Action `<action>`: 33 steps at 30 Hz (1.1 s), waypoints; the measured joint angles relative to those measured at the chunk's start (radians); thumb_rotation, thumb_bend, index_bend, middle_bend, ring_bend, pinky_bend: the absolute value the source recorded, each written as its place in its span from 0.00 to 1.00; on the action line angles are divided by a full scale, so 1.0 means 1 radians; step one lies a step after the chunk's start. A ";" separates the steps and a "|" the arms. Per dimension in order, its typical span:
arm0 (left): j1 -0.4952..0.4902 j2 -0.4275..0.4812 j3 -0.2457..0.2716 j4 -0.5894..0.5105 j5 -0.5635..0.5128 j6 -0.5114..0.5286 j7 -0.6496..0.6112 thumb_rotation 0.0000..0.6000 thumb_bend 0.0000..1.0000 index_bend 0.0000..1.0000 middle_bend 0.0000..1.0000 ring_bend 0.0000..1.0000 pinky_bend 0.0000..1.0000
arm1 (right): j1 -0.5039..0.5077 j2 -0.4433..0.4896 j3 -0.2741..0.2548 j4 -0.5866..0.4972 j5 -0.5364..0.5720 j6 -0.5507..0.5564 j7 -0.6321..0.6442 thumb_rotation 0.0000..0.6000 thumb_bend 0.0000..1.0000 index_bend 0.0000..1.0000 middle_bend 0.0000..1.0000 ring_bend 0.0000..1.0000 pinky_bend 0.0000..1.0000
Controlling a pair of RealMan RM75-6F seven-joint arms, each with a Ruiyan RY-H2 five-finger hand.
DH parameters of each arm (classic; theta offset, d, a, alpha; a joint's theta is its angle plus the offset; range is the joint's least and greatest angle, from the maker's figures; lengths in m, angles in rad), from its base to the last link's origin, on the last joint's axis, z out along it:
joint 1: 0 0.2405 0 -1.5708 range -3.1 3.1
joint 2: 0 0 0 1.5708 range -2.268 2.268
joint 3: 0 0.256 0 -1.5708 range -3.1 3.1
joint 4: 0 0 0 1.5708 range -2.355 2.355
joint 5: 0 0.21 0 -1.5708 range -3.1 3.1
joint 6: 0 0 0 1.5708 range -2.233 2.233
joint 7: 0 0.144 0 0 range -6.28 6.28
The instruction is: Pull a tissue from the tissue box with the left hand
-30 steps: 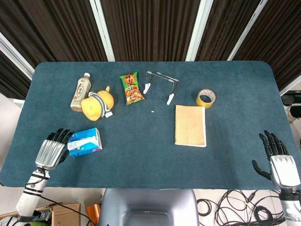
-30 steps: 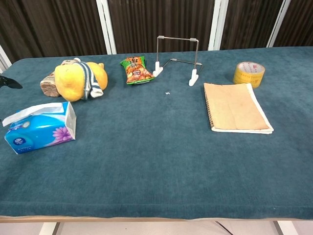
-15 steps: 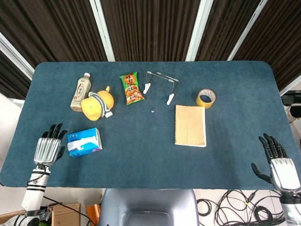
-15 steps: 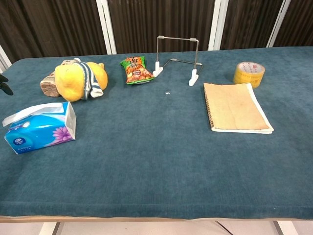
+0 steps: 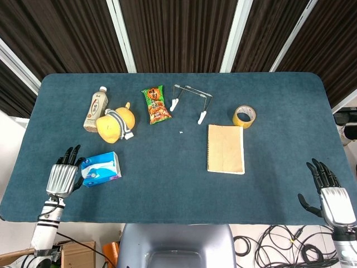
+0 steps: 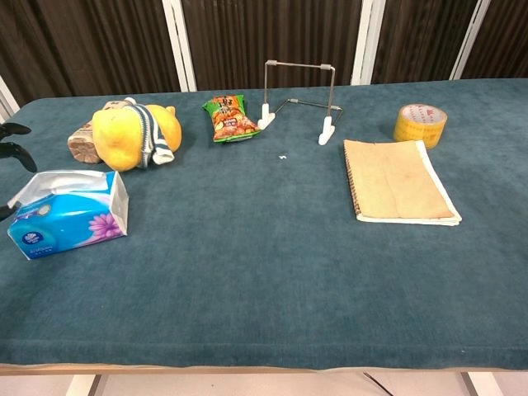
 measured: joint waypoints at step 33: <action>-0.020 -0.191 -0.011 0.271 0.137 0.087 -0.162 1.00 0.45 0.59 0.21 0.20 0.36 | -0.013 -0.002 0.023 0.016 -0.004 -0.066 0.013 1.00 0.27 0.04 0.00 0.00 0.15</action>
